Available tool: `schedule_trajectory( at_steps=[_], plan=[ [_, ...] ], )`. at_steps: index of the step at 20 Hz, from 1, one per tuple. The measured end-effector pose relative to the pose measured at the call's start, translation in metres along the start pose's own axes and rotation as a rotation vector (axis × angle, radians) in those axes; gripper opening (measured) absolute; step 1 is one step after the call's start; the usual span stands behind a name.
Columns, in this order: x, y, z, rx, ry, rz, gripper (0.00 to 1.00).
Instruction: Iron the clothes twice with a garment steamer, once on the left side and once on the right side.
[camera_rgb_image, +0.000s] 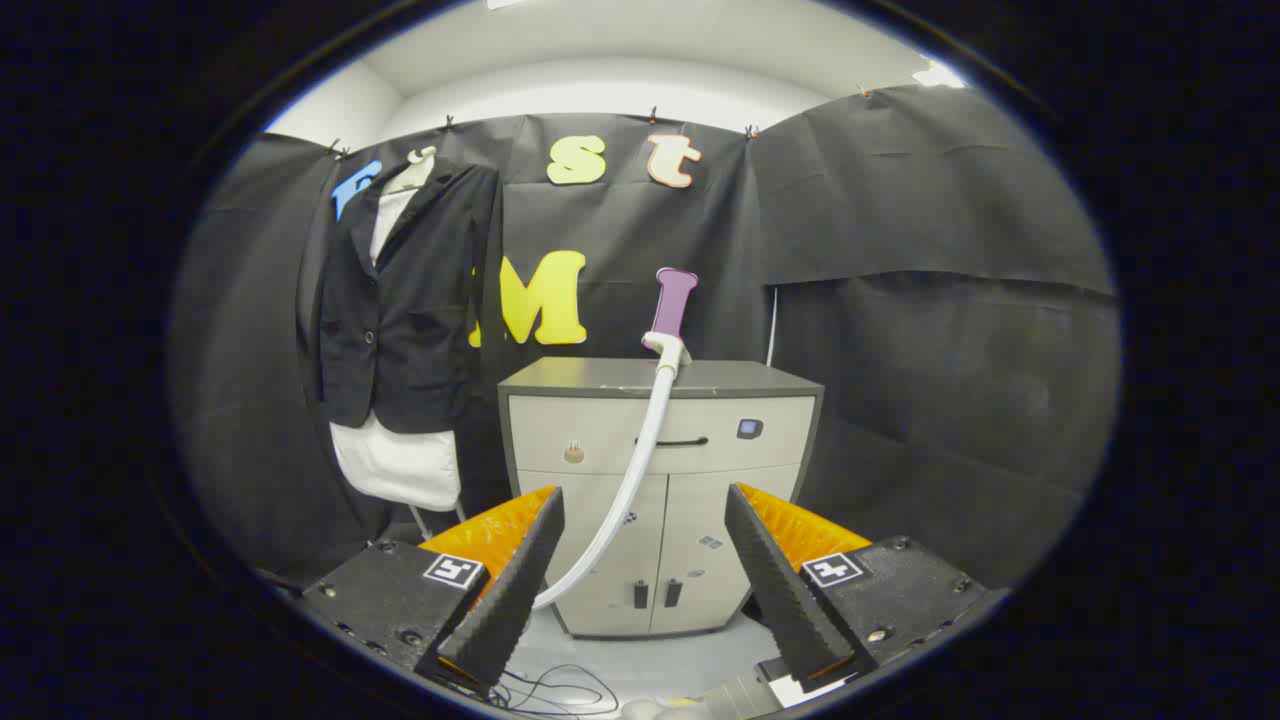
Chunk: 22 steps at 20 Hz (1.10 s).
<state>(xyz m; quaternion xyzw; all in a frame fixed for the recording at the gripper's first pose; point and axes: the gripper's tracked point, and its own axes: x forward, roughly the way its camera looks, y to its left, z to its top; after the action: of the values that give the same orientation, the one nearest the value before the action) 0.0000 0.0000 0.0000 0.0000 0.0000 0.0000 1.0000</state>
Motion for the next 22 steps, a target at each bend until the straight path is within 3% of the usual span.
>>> schedule_trajectory(
  at_steps=[12,22],
  plan=[
    [-0.008,-0.002,-0.006,-0.003,0.016,-0.010,1.00],
    [0.013,-0.019,0.023,0.000,0.001,-0.030,1.00]
  ],
)
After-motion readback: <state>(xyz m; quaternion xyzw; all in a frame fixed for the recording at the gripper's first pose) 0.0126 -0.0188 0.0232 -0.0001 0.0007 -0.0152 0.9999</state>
